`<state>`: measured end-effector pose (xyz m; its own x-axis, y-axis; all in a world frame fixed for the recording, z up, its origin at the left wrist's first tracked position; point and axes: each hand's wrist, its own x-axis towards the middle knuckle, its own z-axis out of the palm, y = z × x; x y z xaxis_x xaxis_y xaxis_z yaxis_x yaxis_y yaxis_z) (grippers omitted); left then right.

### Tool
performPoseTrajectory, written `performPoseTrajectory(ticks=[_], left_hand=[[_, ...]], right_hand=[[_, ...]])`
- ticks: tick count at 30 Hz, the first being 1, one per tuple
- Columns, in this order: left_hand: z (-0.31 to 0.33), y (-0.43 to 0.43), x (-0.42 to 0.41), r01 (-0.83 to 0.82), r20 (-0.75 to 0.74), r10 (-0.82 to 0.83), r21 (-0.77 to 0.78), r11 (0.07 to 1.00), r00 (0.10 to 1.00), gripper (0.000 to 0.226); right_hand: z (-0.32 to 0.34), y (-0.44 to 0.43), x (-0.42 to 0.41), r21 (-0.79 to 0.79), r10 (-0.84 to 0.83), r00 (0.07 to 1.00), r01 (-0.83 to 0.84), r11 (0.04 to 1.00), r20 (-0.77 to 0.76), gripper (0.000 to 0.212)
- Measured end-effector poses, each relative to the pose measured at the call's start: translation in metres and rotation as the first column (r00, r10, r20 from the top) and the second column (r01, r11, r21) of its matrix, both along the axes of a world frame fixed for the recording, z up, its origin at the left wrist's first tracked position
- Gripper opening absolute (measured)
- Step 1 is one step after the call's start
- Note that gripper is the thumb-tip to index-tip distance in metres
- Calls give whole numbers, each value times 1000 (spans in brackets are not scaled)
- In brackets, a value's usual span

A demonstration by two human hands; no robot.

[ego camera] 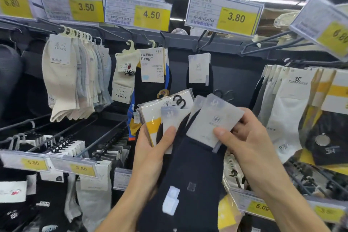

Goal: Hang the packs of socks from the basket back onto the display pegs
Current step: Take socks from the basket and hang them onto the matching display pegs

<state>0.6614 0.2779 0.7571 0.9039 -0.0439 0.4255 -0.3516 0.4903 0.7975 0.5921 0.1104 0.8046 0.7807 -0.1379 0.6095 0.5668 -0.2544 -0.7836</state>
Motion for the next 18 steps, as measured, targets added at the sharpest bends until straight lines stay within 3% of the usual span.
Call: performPoseTrajectory(ticks=[4,7,12,18], left_hand=[[0,8,-4,74,-27,-75,-40,996,997,59],[3,17,-7,76,-22,-77,-35,997,997,57],[5,25,-11,73,-14,-73,-22,997,997,55],[4,27,-14,70,-2,-70,-15,997,998,59]], right_hand=[[28,-19,19,107,-99,984,83,991,148,35],[55,-36,51,-36,-238,956,248,968,172,42],[76,-39,108,-203,-322,929,356,912,184,57],[78,-33,144,-209,-202,956,246,946,210,65]])
